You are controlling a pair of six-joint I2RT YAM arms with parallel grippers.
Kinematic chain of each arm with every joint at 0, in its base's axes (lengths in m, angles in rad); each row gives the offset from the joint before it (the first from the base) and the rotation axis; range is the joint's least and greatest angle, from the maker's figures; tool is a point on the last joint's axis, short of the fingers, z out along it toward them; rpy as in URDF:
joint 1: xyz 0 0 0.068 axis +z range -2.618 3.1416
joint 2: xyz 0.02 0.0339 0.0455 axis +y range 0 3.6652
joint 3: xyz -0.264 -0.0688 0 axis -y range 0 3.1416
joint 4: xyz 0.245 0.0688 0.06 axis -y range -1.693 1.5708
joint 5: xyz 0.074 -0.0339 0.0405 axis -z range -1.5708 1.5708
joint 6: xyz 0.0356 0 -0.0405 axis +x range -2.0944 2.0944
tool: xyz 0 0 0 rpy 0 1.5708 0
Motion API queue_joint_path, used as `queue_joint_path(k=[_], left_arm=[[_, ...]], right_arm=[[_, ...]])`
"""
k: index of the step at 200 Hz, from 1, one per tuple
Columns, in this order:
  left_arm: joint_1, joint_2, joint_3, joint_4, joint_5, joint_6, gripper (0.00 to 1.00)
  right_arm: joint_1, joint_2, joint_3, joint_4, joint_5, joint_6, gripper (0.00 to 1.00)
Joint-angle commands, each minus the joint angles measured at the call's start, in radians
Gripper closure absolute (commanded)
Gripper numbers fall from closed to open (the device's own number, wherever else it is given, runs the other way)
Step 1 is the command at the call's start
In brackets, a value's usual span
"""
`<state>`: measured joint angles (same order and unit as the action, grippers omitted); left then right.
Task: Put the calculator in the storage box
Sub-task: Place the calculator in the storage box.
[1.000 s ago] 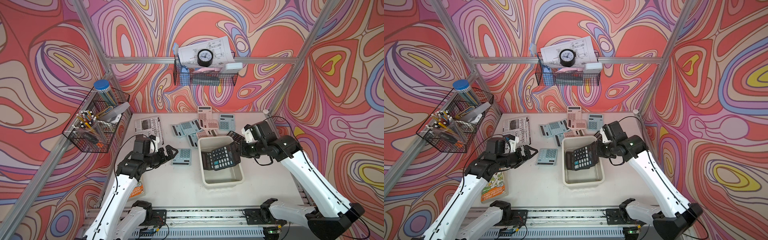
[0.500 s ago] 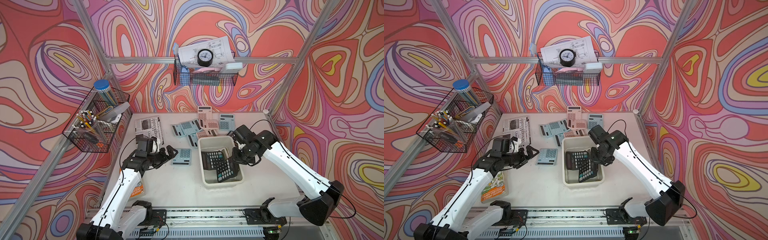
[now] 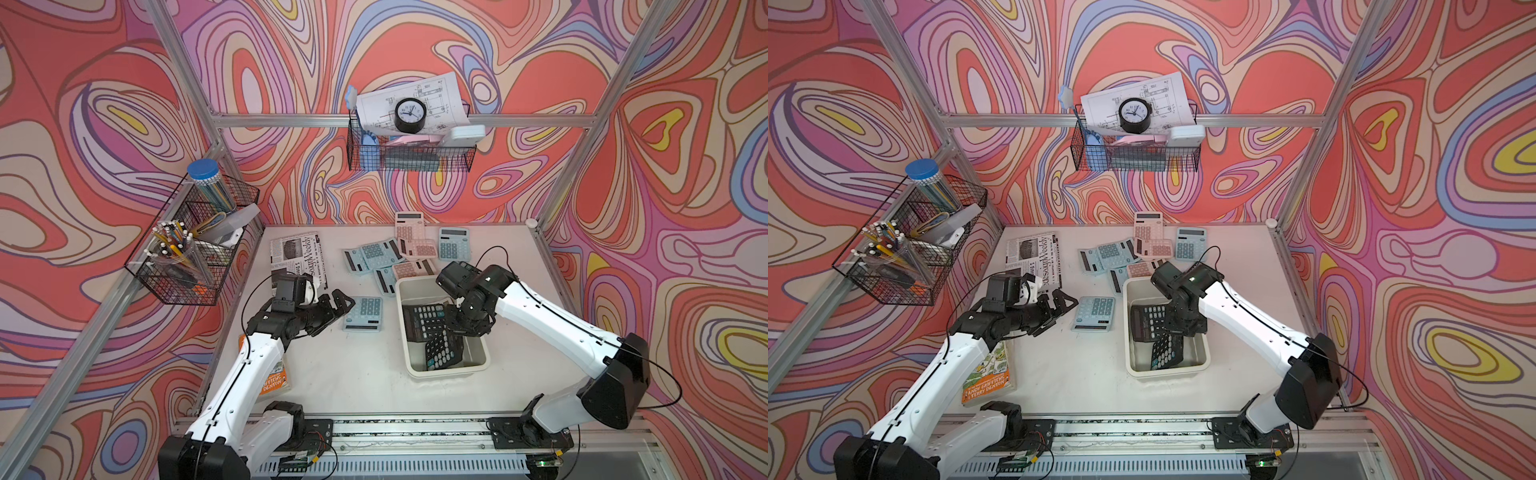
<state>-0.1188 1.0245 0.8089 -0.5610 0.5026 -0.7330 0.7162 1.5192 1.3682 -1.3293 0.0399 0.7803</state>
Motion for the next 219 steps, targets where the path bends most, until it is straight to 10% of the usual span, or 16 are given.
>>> queue_joint_path(k=[1,116,166,219], left_arm=[[0.01,-0.012,-0.016,0.013,0.013,-0.002,0.02],[0.019,-0.013,-0.025,0.021,0.027,-0.006,0.02],[0.021,-0.024,-0.033,0.008,0.021,-0.007,0.02],[0.021,-0.059,-0.047,-0.026,0.005,-0.006,0.01]], right_arm=[[0.024,0.028,-0.006,0.012,0.057,0.044,1.0],[0.067,0.065,-0.059,0.02,0.127,0.076,1.0],[0.067,0.066,-0.003,-0.065,0.209,0.064,0.66],[0.067,0.053,0.113,-0.154,0.319,0.037,0.62]])
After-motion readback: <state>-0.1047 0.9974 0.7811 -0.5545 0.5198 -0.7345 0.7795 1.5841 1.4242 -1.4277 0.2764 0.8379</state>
